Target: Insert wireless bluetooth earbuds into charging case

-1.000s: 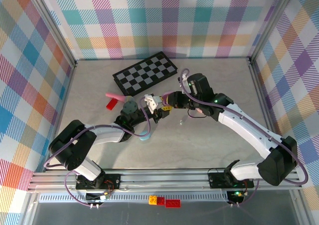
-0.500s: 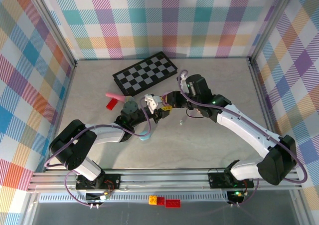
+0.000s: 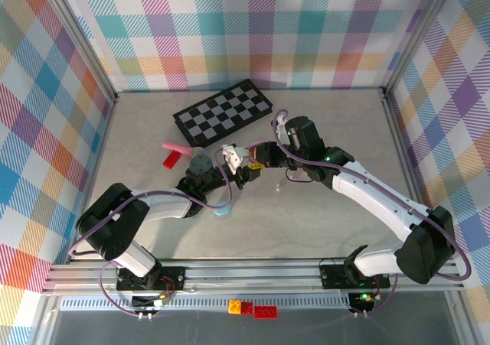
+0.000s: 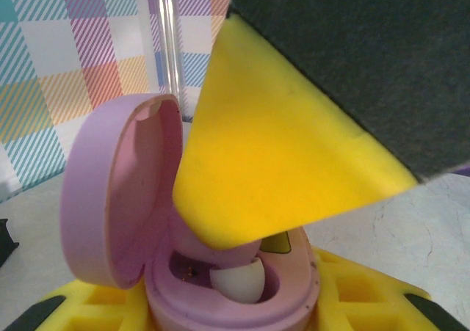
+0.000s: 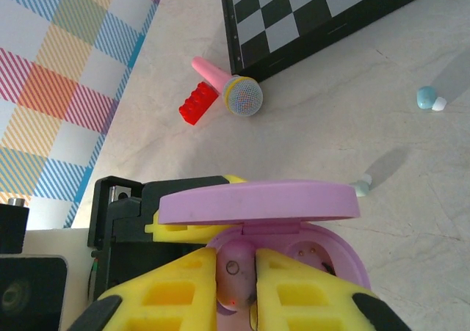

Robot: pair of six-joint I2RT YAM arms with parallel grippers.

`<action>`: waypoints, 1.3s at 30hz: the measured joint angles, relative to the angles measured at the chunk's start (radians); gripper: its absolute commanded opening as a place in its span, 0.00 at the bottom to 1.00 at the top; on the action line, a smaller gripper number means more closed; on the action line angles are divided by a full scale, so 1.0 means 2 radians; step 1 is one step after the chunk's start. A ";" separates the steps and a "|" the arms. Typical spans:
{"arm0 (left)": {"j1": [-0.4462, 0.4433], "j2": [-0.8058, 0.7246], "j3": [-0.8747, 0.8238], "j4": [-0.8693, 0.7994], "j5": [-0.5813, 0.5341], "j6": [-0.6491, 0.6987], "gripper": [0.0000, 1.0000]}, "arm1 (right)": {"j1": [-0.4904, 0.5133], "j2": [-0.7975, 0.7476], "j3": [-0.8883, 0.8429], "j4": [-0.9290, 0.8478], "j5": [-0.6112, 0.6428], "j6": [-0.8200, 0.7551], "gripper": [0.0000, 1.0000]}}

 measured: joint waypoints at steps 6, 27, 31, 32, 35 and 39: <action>0.000 0.000 0.000 -0.001 -0.001 0.000 0.28 | 0.000 0.000 -0.001 0.002 0.000 0.000 0.26; 0.012 -0.005 -0.019 0.015 -0.002 -0.003 0.28 | -0.022 -0.157 -0.126 0.011 0.097 0.025 0.52; 0.016 -0.021 -0.035 0.018 -0.002 -0.005 0.28 | -0.090 -0.176 -0.189 0.027 0.091 0.064 0.54; 0.016 -0.027 -0.039 0.018 -0.002 -0.005 0.28 | -0.110 -0.168 -0.200 0.031 0.081 0.072 0.54; 0.016 -0.043 -0.048 0.023 -0.002 -0.006 0.28 | -0.152 -0.123 -0.218 0.046 0.056 0.094 0.54; 0.016 -0.061 -0.057 0.023 -0.002 -0.010 0.28 | -0.161 -0.044 -0.227 0.084 0.026 0.128 0.53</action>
